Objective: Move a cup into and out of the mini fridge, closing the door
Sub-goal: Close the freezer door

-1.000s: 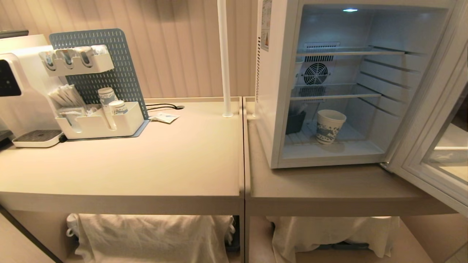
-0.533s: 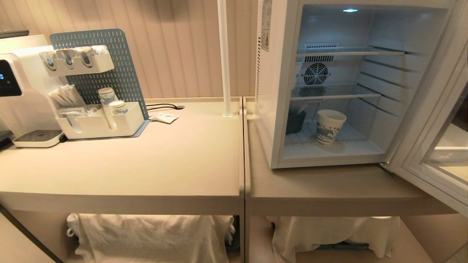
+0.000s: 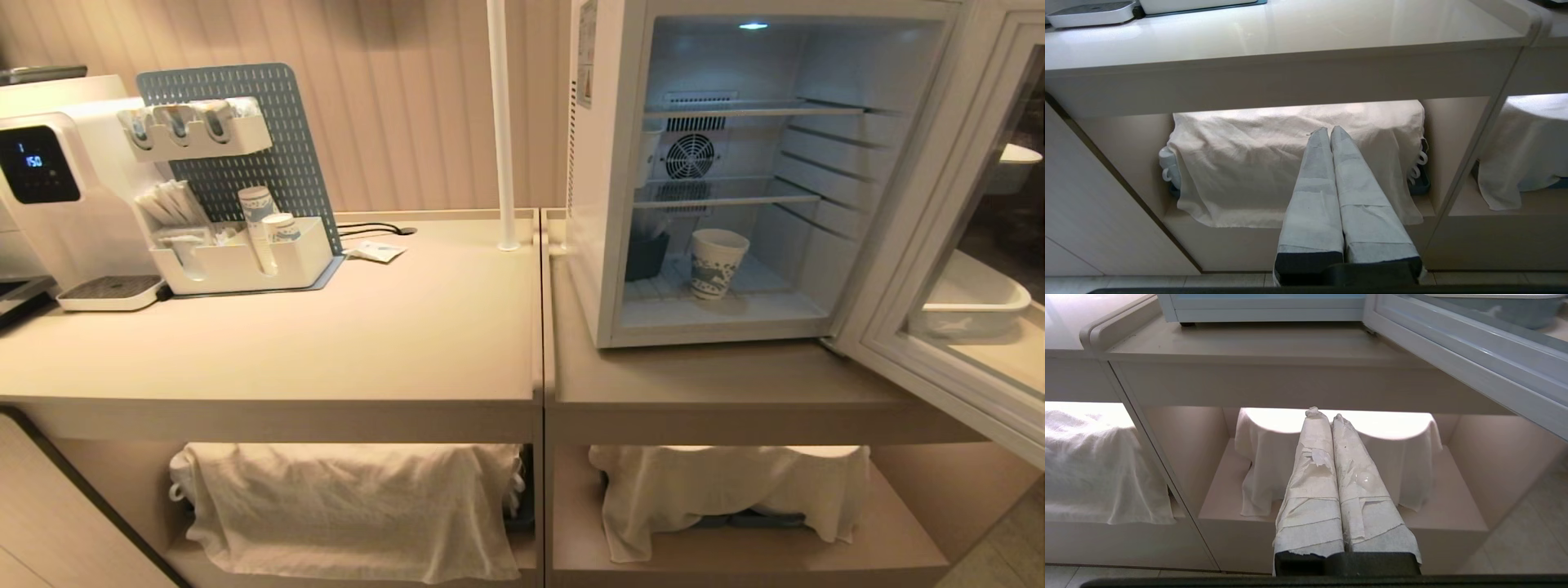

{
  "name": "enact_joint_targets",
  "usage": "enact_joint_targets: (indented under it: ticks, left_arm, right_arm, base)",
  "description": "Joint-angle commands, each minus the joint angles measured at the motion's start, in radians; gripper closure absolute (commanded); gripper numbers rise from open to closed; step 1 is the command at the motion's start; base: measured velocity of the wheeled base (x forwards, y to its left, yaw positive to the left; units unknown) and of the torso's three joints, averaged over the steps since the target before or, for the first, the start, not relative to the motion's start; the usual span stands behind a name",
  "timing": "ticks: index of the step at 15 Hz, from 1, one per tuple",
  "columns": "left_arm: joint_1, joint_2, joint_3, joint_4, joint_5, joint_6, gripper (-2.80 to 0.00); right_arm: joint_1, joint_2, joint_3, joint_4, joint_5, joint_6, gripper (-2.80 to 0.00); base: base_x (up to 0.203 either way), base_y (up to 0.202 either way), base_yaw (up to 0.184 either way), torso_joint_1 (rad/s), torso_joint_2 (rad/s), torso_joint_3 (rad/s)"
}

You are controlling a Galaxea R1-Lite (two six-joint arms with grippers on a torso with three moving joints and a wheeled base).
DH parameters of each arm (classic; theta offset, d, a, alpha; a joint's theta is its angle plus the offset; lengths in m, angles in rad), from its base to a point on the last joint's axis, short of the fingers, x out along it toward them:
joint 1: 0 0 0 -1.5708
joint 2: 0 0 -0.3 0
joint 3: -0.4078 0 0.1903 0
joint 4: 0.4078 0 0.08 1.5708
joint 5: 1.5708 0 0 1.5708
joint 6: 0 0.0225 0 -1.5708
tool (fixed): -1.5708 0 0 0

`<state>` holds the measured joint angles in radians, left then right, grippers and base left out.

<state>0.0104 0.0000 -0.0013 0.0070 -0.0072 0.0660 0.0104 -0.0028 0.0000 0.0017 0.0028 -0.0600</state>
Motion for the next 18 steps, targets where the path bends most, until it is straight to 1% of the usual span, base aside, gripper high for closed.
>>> enact_joint_targets:
  ticks: [1, 14, 17, 18]
  left_arm:
    - [0.0, 0.0, 0.001, -0.001, 0.003, -0.003, 0.0]
    - [0.0, 0.0, 0.001, 0.002, 0.001, -0.004, 0.0]
    - [0.0, 0.0, 0.001, 0.002, 0.004, -0.014, 0.0]
    - [0.0, 0.0, 0.0, 0.001, 0.0, 0.002, 0.0]
  right_arm:
    - [0.0, 0.003, 0.0, 0.0, 0.0, -0.001, 0.0]
    - [0.0, 0.003, 0.0, 0.0, 0.002, 0.0, 0.0]
    - [0.0, 0.003, 0.0, 0.0, 0.003, -0.001, 0.0]
    - [0.0, 0.003, 0.0, 0.0, 0.002, 0.0, 0.0]
  base:
    - [-0.188, 0.0, -0.003, 0.002, 0.0, 0.008]
    - [-0.189, 0.0, -0.001, 0.002, 0.0, 0.001]
    - [-0.029, 0.0, -0.002, 0.001, 0.0, 0.0]
    - [0.0, 0.0, 0.0, 0.0, 0.0, 0.0]
